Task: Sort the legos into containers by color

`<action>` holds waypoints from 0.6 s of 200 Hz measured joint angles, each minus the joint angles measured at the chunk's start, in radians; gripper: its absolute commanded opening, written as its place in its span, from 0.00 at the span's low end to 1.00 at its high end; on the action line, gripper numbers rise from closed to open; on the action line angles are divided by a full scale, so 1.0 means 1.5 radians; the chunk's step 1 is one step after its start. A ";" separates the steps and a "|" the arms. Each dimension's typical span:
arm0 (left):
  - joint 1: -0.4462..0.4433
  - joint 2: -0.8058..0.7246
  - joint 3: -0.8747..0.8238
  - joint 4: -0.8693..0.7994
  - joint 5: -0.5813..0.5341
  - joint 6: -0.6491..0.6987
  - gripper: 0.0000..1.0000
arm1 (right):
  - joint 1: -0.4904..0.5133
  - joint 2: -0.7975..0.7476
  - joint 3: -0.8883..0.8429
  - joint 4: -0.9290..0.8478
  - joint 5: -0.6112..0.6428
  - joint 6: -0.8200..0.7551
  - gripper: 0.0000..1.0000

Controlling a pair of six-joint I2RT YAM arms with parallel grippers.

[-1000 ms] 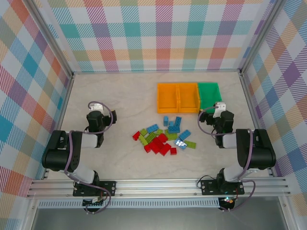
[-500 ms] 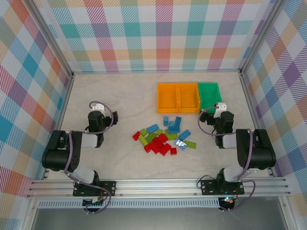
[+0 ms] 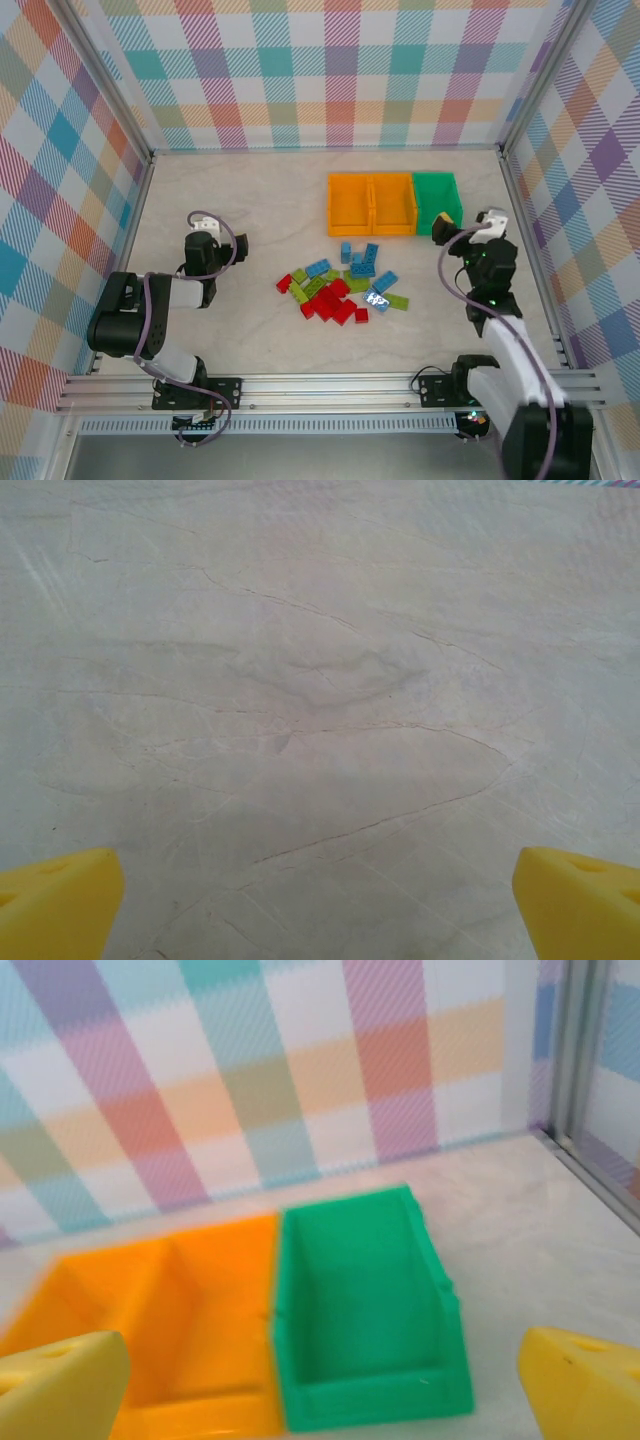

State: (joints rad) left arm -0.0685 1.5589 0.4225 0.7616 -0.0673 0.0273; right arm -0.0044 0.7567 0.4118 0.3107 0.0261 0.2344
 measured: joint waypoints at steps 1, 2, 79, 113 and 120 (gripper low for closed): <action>0.000 0.000 0.000 0.000 0.000 0.000 1.00 | 0.000 -0.010 0.004 -0.012 -0.004 0.005 1.00; 0.000 0.000 0.000 0.000 0.000 0.000 1.00 | 0.000 -0.014 0.006 -0.018 -0.006 0.007 1.00; -0.009 -0.093 0.035 -0.140 0.034 0.013 1.00 | 0.160 0.005 0.176 -0.562 -0.200 0.190 1.00; -0.100 -0.313 0.037 -0.237 0.078 0.023 1.00 | 0.331 0.159 0.273 -0.665 -0.141 0.188 1.00; -0.132 -0.351 0.039 -0.257 0.087 0.026 1.00 | 0.354 0.192 0.290 -0.668 -0.126 0.187 1.00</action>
State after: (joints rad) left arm -0.2661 1.0325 0.4816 0.3756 0.0631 0.0662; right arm 0.5259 1.0443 0.8474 -0.6907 -0.1627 0.5148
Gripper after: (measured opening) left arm 0.997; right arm 0.996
